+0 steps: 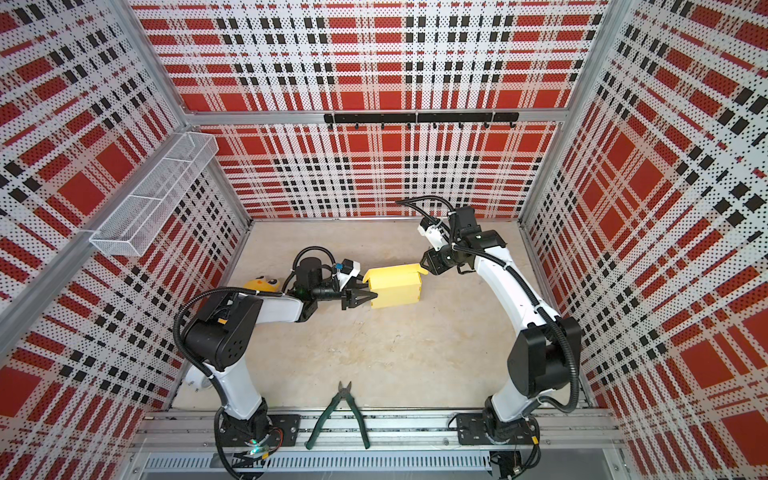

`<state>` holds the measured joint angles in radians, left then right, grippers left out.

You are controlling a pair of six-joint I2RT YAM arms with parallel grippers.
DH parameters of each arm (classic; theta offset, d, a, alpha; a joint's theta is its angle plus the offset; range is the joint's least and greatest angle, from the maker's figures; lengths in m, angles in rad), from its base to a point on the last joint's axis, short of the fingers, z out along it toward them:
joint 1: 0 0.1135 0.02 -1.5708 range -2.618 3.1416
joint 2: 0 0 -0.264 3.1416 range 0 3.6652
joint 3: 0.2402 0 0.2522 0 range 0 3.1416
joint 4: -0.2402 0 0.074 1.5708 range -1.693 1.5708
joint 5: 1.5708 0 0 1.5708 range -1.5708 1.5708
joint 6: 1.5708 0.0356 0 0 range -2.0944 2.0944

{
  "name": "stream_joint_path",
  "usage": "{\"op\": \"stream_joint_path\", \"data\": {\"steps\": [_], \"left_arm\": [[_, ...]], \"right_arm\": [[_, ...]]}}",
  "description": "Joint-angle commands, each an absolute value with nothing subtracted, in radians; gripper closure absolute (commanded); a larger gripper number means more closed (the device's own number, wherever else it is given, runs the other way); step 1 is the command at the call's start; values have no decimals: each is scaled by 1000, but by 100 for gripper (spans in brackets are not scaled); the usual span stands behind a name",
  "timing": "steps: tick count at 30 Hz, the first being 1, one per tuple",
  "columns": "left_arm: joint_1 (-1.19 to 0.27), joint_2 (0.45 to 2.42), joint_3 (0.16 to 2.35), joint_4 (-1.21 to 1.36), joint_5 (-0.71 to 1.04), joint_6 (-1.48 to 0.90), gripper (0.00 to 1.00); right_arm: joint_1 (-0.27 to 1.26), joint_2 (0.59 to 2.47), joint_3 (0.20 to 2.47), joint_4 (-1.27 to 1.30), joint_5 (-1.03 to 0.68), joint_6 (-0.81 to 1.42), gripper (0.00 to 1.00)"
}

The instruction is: Fold the paper box

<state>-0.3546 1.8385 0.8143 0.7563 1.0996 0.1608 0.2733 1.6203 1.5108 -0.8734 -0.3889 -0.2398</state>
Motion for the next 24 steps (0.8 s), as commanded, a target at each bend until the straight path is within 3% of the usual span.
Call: {"op": "stream_joint_path", "data": {"steps": [1, 3, 6, 16, 24], "left_arm": [[-359, 1836, 828, 788, 1127, 153, 68], [-359, 1836, 828, 787, 1127, 153, 68], [-362, 1836, 828, 787, 1127, 155, 68], [-368, 1835, 827, 786, 1127, 158, 69], [-368, 1833, 827, 787, 1123, 158, 69]], "right_arm": [[276, 1638, 1512, -880, -425, -258, 67], [275, 1647, 1515, -878, -435, -253, 67], [275, 1656, 1517, -879, -452, -247, 76], [276, 1662, 1495, -887, -446, -228, 78], [274, 1651, 1468, -890, -443, -200, 86]]}}
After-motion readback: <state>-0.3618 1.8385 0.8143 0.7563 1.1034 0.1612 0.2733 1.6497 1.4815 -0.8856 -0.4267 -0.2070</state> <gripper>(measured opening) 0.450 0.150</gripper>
